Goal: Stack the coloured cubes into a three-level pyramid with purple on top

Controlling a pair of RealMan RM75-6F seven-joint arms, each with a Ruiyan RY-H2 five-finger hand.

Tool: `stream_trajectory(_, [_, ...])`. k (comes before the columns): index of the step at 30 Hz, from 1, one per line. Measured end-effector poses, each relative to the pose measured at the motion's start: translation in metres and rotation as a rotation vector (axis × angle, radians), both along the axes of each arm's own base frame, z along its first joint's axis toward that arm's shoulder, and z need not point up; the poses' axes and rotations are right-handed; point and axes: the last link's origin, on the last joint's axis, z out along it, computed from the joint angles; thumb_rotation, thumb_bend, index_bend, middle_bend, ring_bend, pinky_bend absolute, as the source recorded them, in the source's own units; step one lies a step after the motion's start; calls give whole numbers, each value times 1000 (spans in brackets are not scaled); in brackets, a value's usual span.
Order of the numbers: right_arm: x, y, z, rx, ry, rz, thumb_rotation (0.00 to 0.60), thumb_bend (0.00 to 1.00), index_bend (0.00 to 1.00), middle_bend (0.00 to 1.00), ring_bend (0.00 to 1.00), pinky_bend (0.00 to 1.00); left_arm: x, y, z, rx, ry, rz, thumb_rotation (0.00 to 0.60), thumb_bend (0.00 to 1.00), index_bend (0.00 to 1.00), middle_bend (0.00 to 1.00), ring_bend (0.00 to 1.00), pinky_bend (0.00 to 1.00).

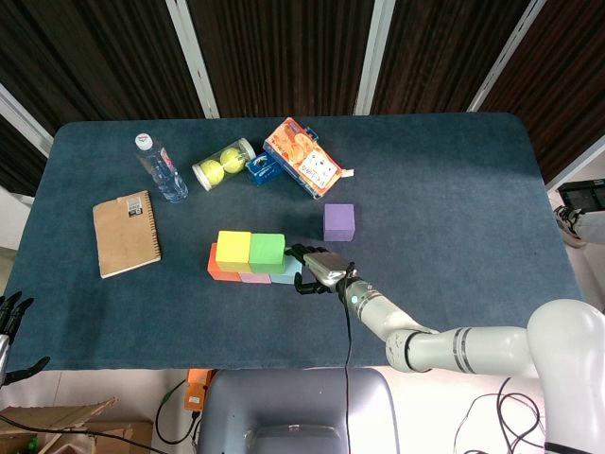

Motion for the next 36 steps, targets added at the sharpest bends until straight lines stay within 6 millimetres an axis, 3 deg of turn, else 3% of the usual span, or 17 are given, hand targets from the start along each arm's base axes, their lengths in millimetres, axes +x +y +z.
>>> stream_trajectory(8, [-3, 0, 5, -1, 6, -2, 332, 728, 96, 0, 0, 0, 1, 1, 0, -3, 1, 0, 541, 4, 138, 62, 0, 65])
stream_trajectory(9, [-4, 1, 7, -2, 9, 0, 335, 716, 96, 0, 0, 0, 1, 1, -1, -3, 1, 0, 544, 4, 138, 62, 0, 65])
stream_trajectory(11, [-8, 2, 11, -7, 21, 5, 336, 598, 95, 0, 0, 0, 1, 0, 0, 1, 0, -1, 543, 4, 138, 62, 0, 65])
stream_trajectory(14, [-16, 4, 26, -33, 36, 15, 336, 435, 94, 0, 0, 0, 1, -2, 3, 14, -7, -3, 542, 4, 138, 62, 0, 66])
stream_trajectory(16, [-24, 3, 43, -79, 43, 19, 344, 381, 94, 0, 0, 0, 1, -3, 4, 20, -11, -6, 544, 4, 138, 62, 0, 65])
stream_trajectory(22, [-48, -12, 92, -252, 60, -8, 411, 305, 88, 0, 0, 0, 2, 0, 2, 10, -9, -4, 542, 3, 138, 62, 0, 65])
stream_trajectory(24, [-53, -19, 99, -289, 75, -16, 418, 286, 65, 0, 0, 0, 2, 2, 0, 4, -7, -2, 542, 4, 138, 62, 0, 66])
stream_trajectory(30, [-68, -49, 105, -403, 189, -21, 427, 235, 34, 0, 0, 0, 1, 9, -6, -12, -7, 14, 542, 4, 138, 62, 0, 66])
stream_trajectory(36, [-74, -74, 79, -444, 305, -9, 426, 231, 34, 0, 0, 0, -2, 15, -8, -17, -8, 30, 542, 4, 138, 62, 0, 65])
